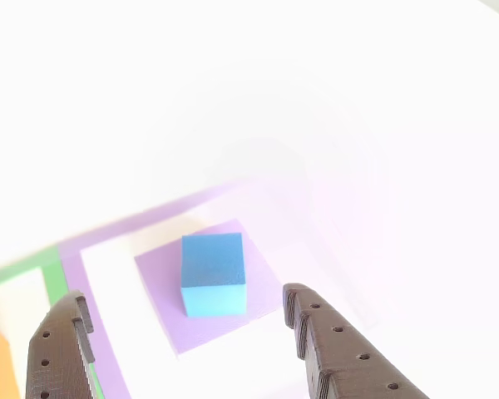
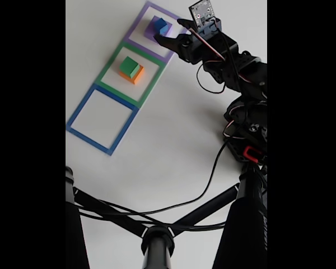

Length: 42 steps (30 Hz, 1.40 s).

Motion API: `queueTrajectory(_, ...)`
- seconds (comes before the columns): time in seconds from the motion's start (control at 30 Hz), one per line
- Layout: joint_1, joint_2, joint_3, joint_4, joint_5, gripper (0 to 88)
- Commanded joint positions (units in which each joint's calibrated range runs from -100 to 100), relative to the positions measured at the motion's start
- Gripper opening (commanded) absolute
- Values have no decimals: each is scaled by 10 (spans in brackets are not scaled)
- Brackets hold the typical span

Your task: Tower of hanoi

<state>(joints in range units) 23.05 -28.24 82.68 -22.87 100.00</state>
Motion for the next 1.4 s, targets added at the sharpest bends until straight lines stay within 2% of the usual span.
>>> queueTrajectory(0.0,0,83,-46,-91,0,267)
queueTrajectory(0.17,14,160,-51,-174,0,273)
queueTrajectory(0.4,30,214,-64,-217,0,274)
queueTrajectory(1.1,-2,334,-111,-297,0,265)
queueTrajectory(1.37,-10,354,-117,-307,0,236)
